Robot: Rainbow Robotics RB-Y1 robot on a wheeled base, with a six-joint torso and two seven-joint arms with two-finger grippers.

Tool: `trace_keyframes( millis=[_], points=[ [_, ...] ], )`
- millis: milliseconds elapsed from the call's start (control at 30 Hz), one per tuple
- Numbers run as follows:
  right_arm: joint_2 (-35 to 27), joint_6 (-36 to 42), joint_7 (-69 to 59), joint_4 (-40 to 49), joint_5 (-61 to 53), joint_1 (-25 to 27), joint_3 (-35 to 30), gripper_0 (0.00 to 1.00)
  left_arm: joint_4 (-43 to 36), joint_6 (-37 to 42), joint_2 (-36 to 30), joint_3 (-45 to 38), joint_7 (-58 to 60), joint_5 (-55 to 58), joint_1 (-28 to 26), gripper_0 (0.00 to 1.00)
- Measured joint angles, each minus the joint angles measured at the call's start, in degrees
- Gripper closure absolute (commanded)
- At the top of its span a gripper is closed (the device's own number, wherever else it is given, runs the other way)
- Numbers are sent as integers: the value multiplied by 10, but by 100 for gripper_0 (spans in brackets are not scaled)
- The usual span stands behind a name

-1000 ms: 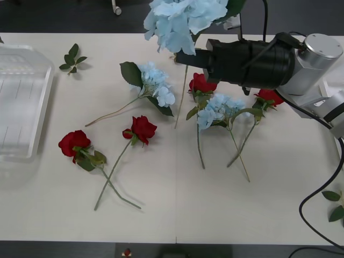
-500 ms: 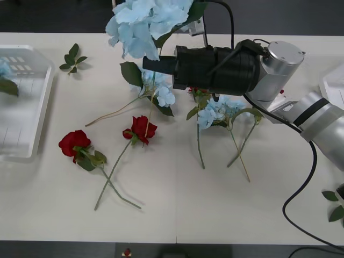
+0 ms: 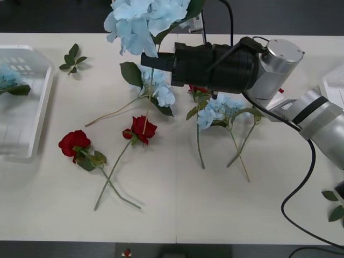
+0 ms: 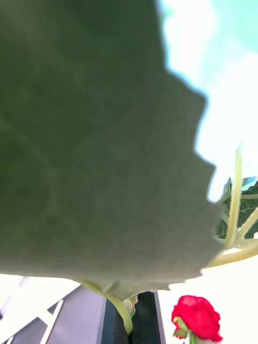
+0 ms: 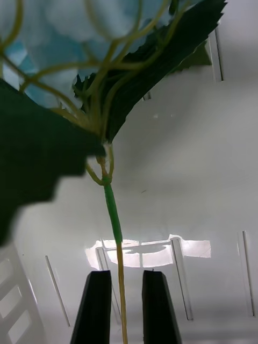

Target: Put the red flowers into the right box and the blue flowers into the left box

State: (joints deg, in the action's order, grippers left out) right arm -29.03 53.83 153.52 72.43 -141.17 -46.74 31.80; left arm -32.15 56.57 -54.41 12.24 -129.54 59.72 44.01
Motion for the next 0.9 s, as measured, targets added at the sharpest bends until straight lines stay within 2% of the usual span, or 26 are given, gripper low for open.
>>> trace_keyframes(
  millis=[67, 267, 400, 633, 767, 900],
  points=[
    [9, -10, 0, 0, 0, 0, 0, 100, 0, 0, 0, 2, 0, 0, 0, 0],
    [42, -28, 0, 0, 0, 0, 0, 100, -8, -1, 0, -2, 0, 18, 0, 0],
    [53, -27, 0, 0, 0, 0, 1, 100, -28, 8, 0, -49, -6, 18, 0, 0],
    [54, -28, 0, 0, 0, 0, 1, 100, -109, 153, -8, -202, -68, 9, 0, 0],
    [54, -35, 0, 0, 0, 0, 1, 100, -158, 246, -22, -233, -68, 24, 0, 0],
    [54, -45, 0, 0, 0, 0, 1, 100, -180, 324, -25, -255, -68, 86, 0, 0]
  ],
)
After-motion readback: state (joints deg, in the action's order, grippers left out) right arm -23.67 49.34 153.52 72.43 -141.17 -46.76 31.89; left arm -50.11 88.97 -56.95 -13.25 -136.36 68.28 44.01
